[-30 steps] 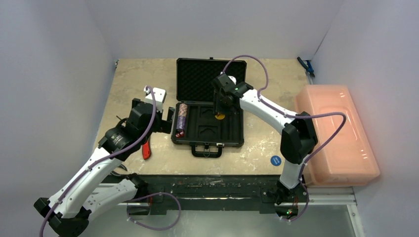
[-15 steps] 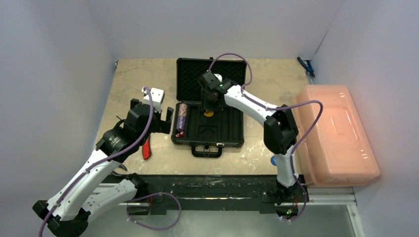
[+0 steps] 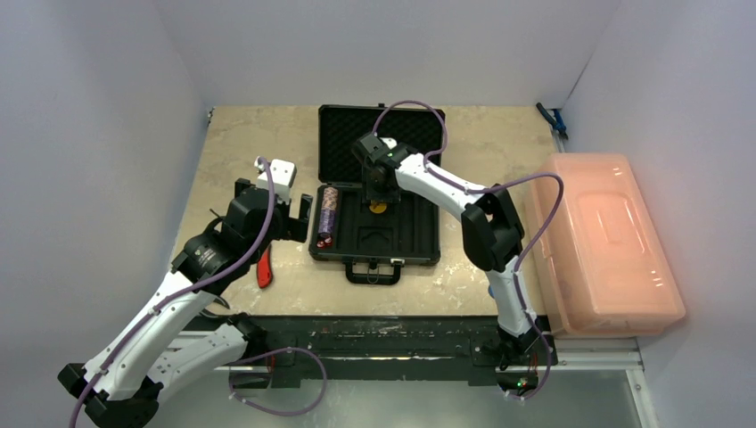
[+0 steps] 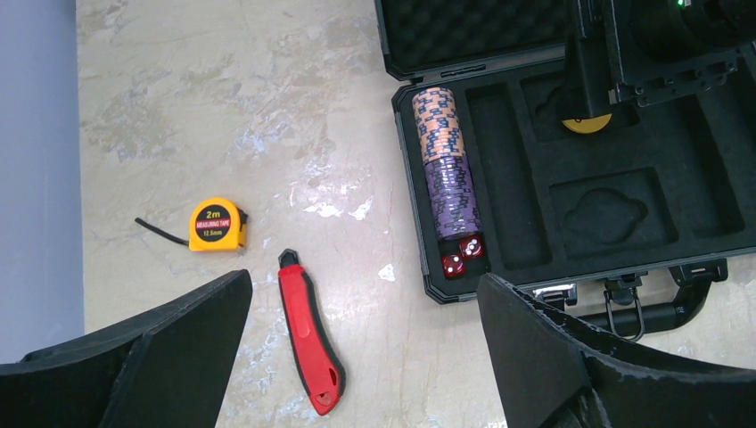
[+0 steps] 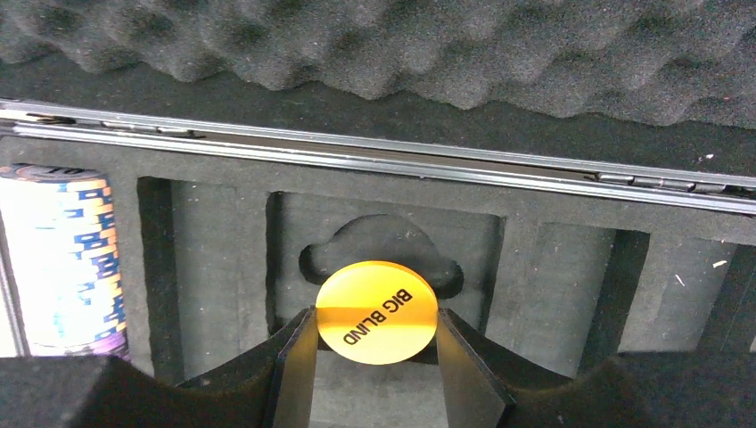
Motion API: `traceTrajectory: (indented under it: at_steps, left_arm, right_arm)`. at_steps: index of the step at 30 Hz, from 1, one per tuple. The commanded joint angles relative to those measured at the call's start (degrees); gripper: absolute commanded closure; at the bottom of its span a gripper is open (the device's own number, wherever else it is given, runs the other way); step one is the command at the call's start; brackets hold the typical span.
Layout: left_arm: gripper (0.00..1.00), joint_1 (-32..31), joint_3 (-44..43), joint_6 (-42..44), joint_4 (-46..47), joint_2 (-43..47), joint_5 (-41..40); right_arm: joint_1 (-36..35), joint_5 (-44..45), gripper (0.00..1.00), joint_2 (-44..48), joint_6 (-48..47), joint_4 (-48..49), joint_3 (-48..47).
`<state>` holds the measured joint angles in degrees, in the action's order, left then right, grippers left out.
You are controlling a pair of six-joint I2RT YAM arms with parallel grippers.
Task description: Pack up texas hold em set
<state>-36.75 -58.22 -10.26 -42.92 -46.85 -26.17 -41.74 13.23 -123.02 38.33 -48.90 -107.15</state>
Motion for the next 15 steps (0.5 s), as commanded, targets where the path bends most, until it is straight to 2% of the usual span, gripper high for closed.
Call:
traceTrajectory:
  at_steps: [1,15]
  left_arm:
    - [0.01,0.36,0.34,0.77,1.77,0.63,0.38]
    - [0.02,0.30,0.38,0.93,1.96,0.10,0.68]
  right_arm:
    - [-0.25,2.15,0.67,-0.12,-0.84,-0.06,-2.53]
    - [-0.23,2.04,0.67,-1.74,-1.04,1.21,-2.79]
